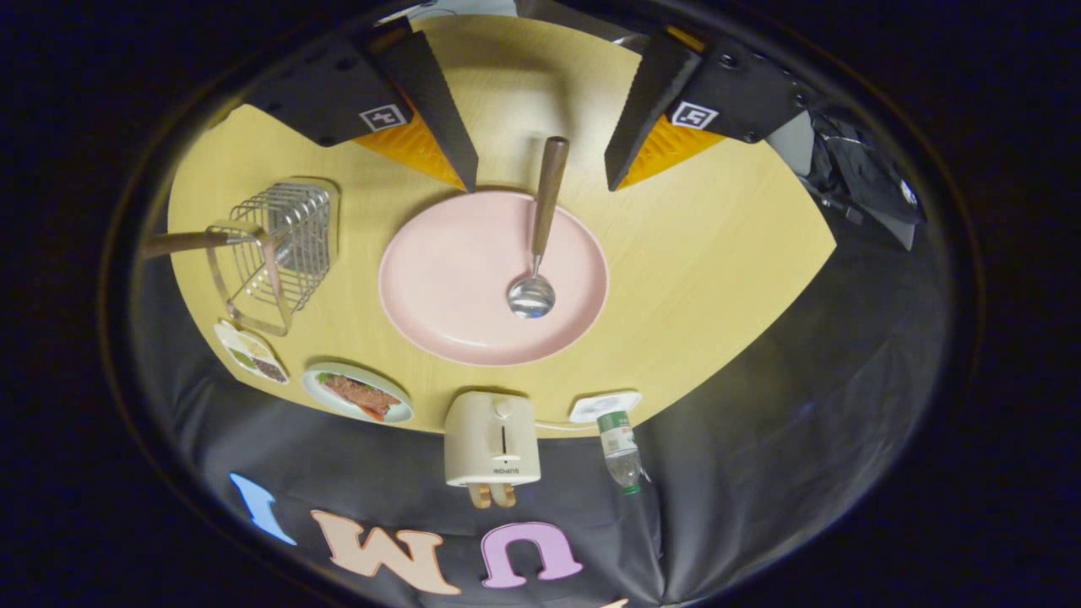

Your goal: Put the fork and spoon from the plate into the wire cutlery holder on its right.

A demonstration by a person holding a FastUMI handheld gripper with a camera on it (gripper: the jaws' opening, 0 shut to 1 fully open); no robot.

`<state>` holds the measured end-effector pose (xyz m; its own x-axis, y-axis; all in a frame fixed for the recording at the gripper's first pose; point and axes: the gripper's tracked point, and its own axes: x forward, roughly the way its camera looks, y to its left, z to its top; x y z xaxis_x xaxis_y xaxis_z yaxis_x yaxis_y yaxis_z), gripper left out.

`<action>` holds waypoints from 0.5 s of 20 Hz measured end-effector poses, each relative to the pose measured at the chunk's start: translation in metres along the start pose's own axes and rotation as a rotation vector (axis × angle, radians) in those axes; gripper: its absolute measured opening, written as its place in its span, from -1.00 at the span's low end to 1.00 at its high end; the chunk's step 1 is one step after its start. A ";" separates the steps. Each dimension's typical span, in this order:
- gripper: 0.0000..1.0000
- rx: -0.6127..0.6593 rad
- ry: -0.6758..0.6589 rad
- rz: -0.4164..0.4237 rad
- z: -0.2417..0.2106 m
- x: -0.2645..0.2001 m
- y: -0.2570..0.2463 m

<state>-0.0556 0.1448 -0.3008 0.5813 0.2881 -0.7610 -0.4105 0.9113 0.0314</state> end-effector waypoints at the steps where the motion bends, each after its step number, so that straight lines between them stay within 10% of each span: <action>1: 0.94 0.013 0.003 -0.002 -0.001 0.003 0.002; 10: 0.60 0.160 -0.004 -0.001 -0.003 0.018 0.012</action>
<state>-0.0520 0.1598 -0.3166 0.5845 0.2883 -0.7585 -0.2930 0.9467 0.1340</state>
